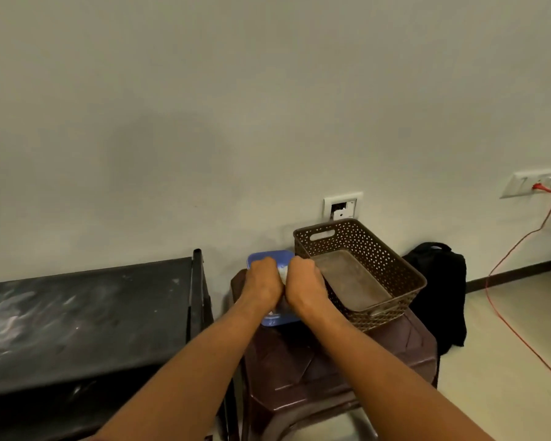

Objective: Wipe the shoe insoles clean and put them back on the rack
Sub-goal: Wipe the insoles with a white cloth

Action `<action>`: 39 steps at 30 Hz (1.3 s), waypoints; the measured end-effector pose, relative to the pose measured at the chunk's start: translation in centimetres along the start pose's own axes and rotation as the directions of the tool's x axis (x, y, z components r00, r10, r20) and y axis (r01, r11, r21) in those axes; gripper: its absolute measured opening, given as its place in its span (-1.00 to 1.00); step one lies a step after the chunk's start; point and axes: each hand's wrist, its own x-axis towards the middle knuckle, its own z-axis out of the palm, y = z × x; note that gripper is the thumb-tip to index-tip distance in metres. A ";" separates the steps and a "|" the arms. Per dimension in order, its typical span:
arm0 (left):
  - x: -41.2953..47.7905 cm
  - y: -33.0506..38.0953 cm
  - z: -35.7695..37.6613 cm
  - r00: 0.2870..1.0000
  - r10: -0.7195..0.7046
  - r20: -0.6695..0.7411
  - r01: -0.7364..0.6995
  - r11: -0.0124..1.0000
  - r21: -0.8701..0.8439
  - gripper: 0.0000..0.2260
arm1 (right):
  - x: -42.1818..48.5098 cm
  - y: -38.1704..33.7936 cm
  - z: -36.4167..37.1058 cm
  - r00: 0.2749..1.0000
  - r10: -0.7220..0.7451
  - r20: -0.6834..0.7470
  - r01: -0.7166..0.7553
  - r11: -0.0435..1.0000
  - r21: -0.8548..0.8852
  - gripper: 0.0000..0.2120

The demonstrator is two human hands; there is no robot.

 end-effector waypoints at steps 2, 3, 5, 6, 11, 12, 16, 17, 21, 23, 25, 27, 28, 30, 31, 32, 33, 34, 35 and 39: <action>1.4 0.1 0.7 1.000 0.002 0.010 -0.002 1.000 0.010 -0.75 | 0.9 -0.3 0.8 0.999 -0.028 -0.019 0.026 0.996 -0.082 -0.79; 2.0 0.0 1.0 1.000 0.016 -0.006 -0.016 1.000 0.017 -0.75 | 1.3 -0.4 1.0 0.999 -0.044 -0.027 0.040 0.991 -0.131 -0.78; 2.6 -0.4 1.2 0.999 0.024 -0.045 -0.022 0.999 0.032 -0.76 | 1.9 -0.6 1.5 0.996 -0.075 -0.042 0.065 0.977 -0.204 -0.78; 2.6 -0.4 1.1 0.998 0.025 -0.062 -0.023 0.999 0.040 -0.77 | 2.0 -0.7 1.5 0.996 -0.077 -0.050 0.064 0.973 -0.220 -0.79; 2.2 -0.4 0.4 0.993 -0.008 -0.121 -0.002 0.997 -0.082 -0.77 | 2.1 -0.8 1.5 0.998 -0.023 -0.053 0.014 0.987 -0.163 -0.80; 2.2 -0.4 0.2 0.989 -0.035 -0.144 0.013 0.988 -0.151 -0.79 | 2.0 -0.7 1.3 0.999 -0.002 -0.051 -0.003 0.995 -0.103 -0.81; 1.3 -0.1 -2.0 0.970 -0.156 -0.185 0.082 0.930 -0.359 -0.73 | 1.4 -0.7 0.4 0.997 0.074 0.028 -0.078 0.967 0.243 -0.75; 0.9 0.0 -2.6 0.968 -0.158 -0.193 0.078 0.926 -0.369 -0.73 | 1.2 -0.6 0.2 0.994 0.096 0.048 -0.107 0.927 0.360 -0.72; -1.2 0.9 -4.4 0.962 -0.180 -0.206 0.095 0.927 -0.364 -0.75 | 0.0 -1.2 -1.8 0.981 0.174 0.086 -0.175 0.606 0.776 -0.77; -2.4 1.6 -6.1 0.962 -0.250 -0.112 0.185 0.895 -0.407 -0.55 | -0.9 -2.1 -4.5 0.982 0.172 0.073 -0.151 0.499 0.853 -0.77; -3.5 2.3 -9.0 0.948 -0.310 0.067 0.287 0.747 -0.600 -0.38 | -1.4 -3.6 -7.8 0.985 0.157 0.075 -0.134 0.409 0.903 -0.87; -4.9 3.0 -12.4 0.940 -0.254 0.228 0.331 0.513 -0.792 -0.35 | -2.0 -5.4 -11.3 0.990 0.131 0.052 -0.097 0.361 0.928 -0.85; -5.9 3.3 -14.3 0.950 -0.209 0.234 0.304 0.438 -0.846 -0.39 | -2.5 -6.4 -13.1 0.992 0.125 0.024 -0.068 0.366 0.928 -0.84; -8.3 3.6 -18.2 0.975 -0.172 0.141 0.200 0.401 -0.894 -0.48 | -4.4 -8.7 -16.3 0.995 0.098 -0.029 -0.008 0.358 0.934 -0.82; -9.3 3.7 -19.8 0.979 -0.180 0.096 0.163 0.405 -0.900 -0.51 | -5.4 -9.7 -17.6 0.996 0.073 -0.042 0.015 0.327 0.945 -0.81; -10.9 3.7 -21.8 0.979 -0.200 0.046 0.128 0.424 -0.897 -0.52 | -6.7 -11.1 -19.0 0.998 0.041 -0.045 0.032 0.282 0.959 -0.79; -12.5 3.5 -23.7 0.976 -0.217 0.000 0.096 0.434 -0.896 -0.53 | -8.1 -12.4 -20.3 0.999 0.001 -0.045 0.043 0.234 0.971 -0.74; -14.3 3.2 -25.6 0.972 -0.229 -0.044 0.061 0.432 -0.900 -0.54 | -9.6 -13.9 -21.4 0.998 -0.053 -0.031 0.040 0.193 0.980 -0.67; -16.1 2.7 -27.6 0.968 -0.234 -0.089 0.018 0.419 -0.908 -0.57 | -11.0 -15.5 -22.3 0.994 -0.112 -0.013 0.031 0.161 0.986 -0.60; -23.9 -0.5 -34.3 0.924 -0.277 -0.263 -0.150 0.371 -0.916 -0.67 | -16.8 -22.4 -24.8 0.941 -0.333 0.058 -0.041 0.056 0.998 -0.69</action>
